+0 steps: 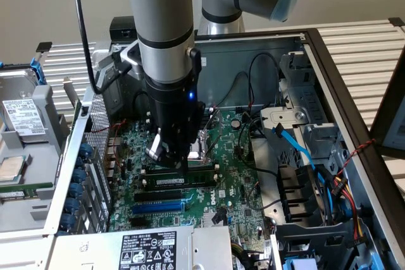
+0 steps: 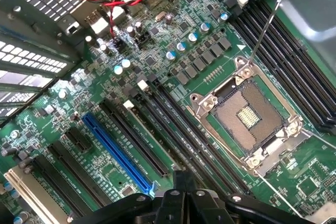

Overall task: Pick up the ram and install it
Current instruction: 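Press down the ram until it locks into place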

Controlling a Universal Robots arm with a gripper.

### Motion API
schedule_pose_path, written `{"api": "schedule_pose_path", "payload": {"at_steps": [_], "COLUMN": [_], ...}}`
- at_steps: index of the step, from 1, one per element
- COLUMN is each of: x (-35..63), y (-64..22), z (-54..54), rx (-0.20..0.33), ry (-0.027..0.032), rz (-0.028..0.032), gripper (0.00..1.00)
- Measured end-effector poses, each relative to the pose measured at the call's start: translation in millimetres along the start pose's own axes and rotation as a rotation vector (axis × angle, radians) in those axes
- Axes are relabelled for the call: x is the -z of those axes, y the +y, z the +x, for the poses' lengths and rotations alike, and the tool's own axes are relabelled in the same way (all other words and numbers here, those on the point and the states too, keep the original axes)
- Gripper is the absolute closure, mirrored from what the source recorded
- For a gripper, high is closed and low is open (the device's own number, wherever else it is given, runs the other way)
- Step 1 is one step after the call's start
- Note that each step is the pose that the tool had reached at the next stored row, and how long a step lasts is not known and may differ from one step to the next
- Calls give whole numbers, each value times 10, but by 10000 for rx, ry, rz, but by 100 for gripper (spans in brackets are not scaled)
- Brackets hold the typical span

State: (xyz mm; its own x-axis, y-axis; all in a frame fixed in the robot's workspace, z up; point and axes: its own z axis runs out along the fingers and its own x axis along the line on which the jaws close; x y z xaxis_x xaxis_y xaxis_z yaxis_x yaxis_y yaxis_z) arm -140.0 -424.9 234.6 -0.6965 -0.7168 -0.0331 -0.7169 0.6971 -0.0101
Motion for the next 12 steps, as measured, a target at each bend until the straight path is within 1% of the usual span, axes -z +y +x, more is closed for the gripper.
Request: {"api": "schedule_pose_path", "payload": {"at_steps": [6,9,12], "x": [20,24,26], "y": [0,0,0], "z": [-1,-1,-1], "rx": [-729,-1040,-1444], "ry": [3,-9,-3], "rz": [19,16,30], "gripper": [89,89,89]}}
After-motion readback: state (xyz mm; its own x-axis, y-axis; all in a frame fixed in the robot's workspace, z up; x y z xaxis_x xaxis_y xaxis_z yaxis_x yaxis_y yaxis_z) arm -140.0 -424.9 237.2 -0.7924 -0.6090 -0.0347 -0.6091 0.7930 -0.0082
